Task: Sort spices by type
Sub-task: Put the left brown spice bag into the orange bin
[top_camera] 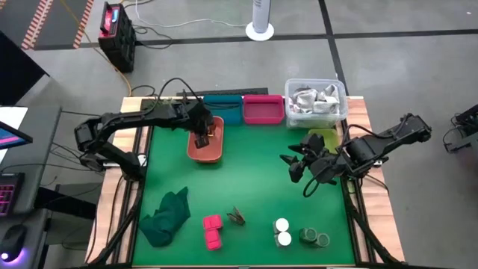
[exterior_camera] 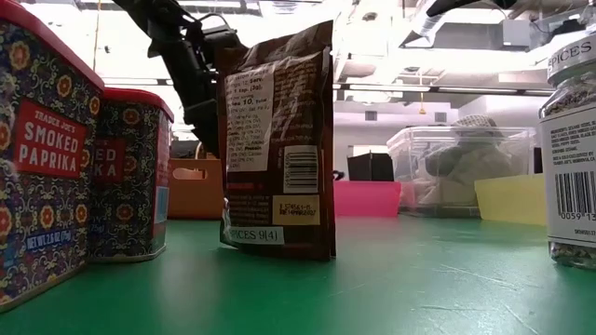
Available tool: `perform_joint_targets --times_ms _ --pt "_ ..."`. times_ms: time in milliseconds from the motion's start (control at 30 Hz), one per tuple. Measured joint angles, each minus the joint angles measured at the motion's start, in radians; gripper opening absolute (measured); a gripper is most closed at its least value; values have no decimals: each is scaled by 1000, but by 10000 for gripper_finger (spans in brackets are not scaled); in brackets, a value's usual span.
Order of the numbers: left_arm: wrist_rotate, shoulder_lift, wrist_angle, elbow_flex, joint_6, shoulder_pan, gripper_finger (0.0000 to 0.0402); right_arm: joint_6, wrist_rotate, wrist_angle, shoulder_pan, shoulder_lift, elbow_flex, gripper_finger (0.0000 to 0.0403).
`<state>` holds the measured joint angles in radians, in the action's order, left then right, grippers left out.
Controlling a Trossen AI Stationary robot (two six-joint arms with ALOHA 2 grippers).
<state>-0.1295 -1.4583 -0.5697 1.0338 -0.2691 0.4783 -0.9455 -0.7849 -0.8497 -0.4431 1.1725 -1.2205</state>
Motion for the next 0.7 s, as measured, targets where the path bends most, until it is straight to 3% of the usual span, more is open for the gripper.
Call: perform_joint_targets --times_ms 233,433,567,700 --pt "-33 -1 -42 82 5 0 173 13 0 -2 2 0 0 260" --pt "-33 -1 -135 205 40 -26 199 37 49 -6 28 0 0 260" --pt "48 0 -176 256 66 -125 201 80 107 -8 48 0 0 260" --pt "120 0 -169 262 134 -292 201 86 120 -55 58 -1 0 260"
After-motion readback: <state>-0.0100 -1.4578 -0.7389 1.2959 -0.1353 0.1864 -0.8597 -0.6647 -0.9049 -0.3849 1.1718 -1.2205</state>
